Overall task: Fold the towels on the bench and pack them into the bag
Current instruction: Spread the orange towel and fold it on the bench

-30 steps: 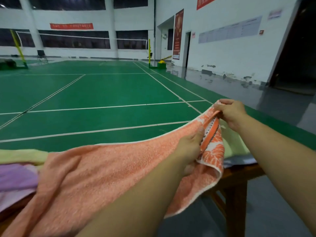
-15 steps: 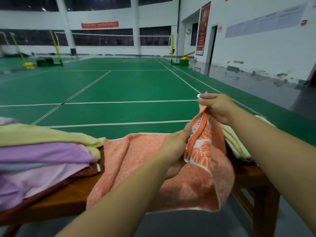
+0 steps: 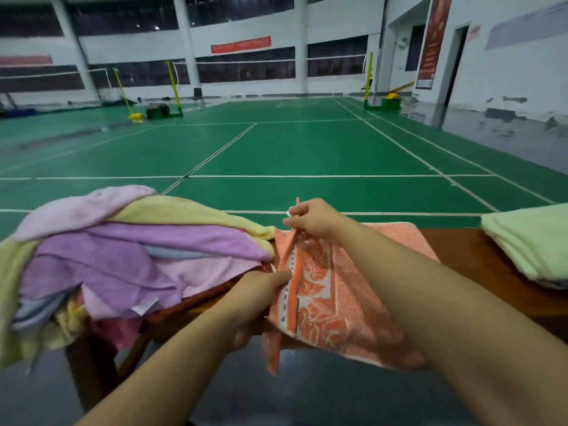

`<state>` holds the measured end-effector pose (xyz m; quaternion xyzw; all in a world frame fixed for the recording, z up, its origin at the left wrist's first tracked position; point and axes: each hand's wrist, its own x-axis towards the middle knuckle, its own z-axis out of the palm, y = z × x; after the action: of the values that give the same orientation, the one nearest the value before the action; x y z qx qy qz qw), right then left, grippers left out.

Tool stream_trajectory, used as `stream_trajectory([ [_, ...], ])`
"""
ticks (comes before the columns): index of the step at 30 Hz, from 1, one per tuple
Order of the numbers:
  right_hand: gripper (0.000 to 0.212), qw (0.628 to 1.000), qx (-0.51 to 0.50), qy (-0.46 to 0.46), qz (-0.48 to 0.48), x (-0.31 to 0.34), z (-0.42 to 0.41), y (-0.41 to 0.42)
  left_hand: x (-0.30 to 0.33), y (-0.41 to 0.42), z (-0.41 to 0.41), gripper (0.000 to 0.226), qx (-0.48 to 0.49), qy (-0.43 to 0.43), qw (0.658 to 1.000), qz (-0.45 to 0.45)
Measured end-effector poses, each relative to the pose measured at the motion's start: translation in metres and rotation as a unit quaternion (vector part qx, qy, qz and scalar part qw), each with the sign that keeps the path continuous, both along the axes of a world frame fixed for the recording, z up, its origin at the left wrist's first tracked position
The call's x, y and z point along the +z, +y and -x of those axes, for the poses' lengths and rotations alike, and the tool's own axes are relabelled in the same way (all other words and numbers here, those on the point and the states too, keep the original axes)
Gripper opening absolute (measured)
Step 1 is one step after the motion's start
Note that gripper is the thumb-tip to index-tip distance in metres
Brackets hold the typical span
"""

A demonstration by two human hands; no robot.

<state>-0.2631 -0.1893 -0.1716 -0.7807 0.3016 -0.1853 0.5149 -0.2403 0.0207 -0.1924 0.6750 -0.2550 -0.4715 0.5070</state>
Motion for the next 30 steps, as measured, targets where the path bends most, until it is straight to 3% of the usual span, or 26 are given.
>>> stream_trajectory([
  [2, 0.036, 0.998, 0.046, 0.018, -0.043, -0.004, 0.0, 0.013, -0.001, 0.01, -0.008, 0.032, -0.03, -0.065, 0.994, -0.077],
  [4, 0.035, 0.996, 0.061, 0.021, -0.06, -0.002, 0.008, 0.013, 0.002, 0.013, -0.015, 0.035, -0.062, -0.184, 0.969, -0.152],
  [7, 0.03, 0.999, 0.02, -0.004, -0.044, 0.005, 0.031, -0.002, 0.014, 0.01, -0.024, 0.042, -0.062, -0.38, 0.897, -0.216],
  [10, 0.028, 0.997, -0.066, -0.02, -0.02, 0.004, 0.065, -0.023, 0.02, -0.012, -0.033, 0.047, -0.051, -0.536, 0.817, -0.206],
  [13, 0.024, 0.988, -0.154, -0.004, 0.017, -0.008, 0.1, -0.039, 0.015, -0.047, -0.029, 0.046, -0.048, -0.559, 0.808, -0.181],
  [17, 0.029, 0.922, -0.239, 0.205, 0.226, -0.024, 0.144, -0.049, -0.01, -0.079, -0.031, 0.056, -0.012, -0.573, 0.8, -0.179],
  [21, 0.063, 0.861, -0.287, 0.344, 0.243, -0.039, 0.18, -0.052, -0.021, -0.09, -0.035, 0.059, 0.024, -0.596, 0.78, -0.188],
  [23, 0.068, 0.841, -0.286, 0.391, 0.242, -0.038, 0.194, -0.049, -0.017, -0.091, -0.033, 0.058, 0.005, -0.597, 0.773, -0.215],
  [27, 0.054, 0.853, -0.256, 0.4, 0.218, -0.034, 0.208, -0.048, -0.004, -0.091, -0.026, 0.047, -0.064, -0.57, 0.782, -0.246],
  [30, 0.047, 0.867, -0.268, 0.367, 0.203, -0.038, 0.203, -0.042, -0.004, -0.092, -0.024, 0.038, -0.069, -0.533, 0.817, -0.21],
])
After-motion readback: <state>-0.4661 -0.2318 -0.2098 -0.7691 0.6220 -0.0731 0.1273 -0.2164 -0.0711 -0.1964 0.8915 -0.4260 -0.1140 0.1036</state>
